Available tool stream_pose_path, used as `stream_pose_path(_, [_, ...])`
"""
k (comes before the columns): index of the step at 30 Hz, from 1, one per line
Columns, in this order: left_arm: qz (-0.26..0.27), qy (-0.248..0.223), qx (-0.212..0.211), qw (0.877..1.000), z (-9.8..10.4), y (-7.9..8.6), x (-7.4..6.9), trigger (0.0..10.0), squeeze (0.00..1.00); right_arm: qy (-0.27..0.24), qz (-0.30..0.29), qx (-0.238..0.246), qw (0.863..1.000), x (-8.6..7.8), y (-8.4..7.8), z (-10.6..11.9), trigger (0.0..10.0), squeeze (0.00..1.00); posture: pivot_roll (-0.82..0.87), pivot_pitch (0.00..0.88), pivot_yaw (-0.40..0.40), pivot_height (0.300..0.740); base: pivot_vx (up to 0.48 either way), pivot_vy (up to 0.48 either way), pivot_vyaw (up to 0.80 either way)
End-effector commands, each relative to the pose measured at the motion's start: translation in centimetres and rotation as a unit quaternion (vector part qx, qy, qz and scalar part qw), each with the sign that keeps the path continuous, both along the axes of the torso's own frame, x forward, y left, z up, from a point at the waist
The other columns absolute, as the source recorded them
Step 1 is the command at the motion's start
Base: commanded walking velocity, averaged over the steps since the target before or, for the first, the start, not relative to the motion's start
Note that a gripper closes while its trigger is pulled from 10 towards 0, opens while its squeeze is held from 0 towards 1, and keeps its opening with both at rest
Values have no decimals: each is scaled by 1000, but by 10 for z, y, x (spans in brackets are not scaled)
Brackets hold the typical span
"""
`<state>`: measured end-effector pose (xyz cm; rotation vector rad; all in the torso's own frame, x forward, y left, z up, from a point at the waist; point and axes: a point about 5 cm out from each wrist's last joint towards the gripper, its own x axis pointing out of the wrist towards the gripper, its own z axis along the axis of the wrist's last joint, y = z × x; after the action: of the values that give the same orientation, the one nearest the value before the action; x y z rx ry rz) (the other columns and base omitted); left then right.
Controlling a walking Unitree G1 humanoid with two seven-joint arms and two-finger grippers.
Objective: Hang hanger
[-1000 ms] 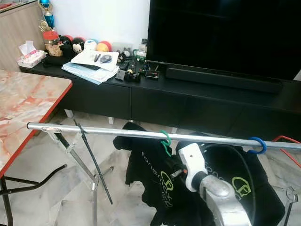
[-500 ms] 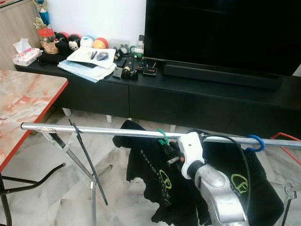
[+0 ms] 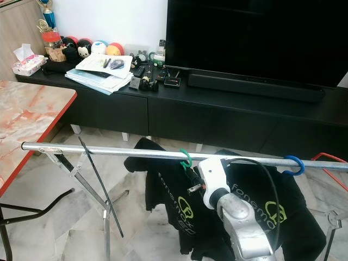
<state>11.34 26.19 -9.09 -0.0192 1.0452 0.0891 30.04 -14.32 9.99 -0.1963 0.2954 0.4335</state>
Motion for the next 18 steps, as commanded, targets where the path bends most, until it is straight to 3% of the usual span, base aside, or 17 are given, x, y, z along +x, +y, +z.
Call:
stream_pose_path(1, [9,14,-5,1000,-3,0,-8,10000,0,14,-8,-21,1000,0,-2,-8,10000,0,100,132,-54,740,0,0,0])
stream_pose_path(12, [7,14,-5,1000,-2,0,-8,10000,0,7,-34,-64,997,3,-6,-16,10000,0,99,132,-54,740,0,0,0])
stream_pose_path(16, [7,14,-6,1000,-2,0,-8,10000,0,15,-19,-44,999,2,0,-18,10000,0,103,133,-53,740,0,0,0])
stream_pose_path(18, [6,14,-8,1000,-3,0,-8,10000,0,17,0,8,1000,0,7,-15,10000,0,103,132,-53,740,0,0,0])
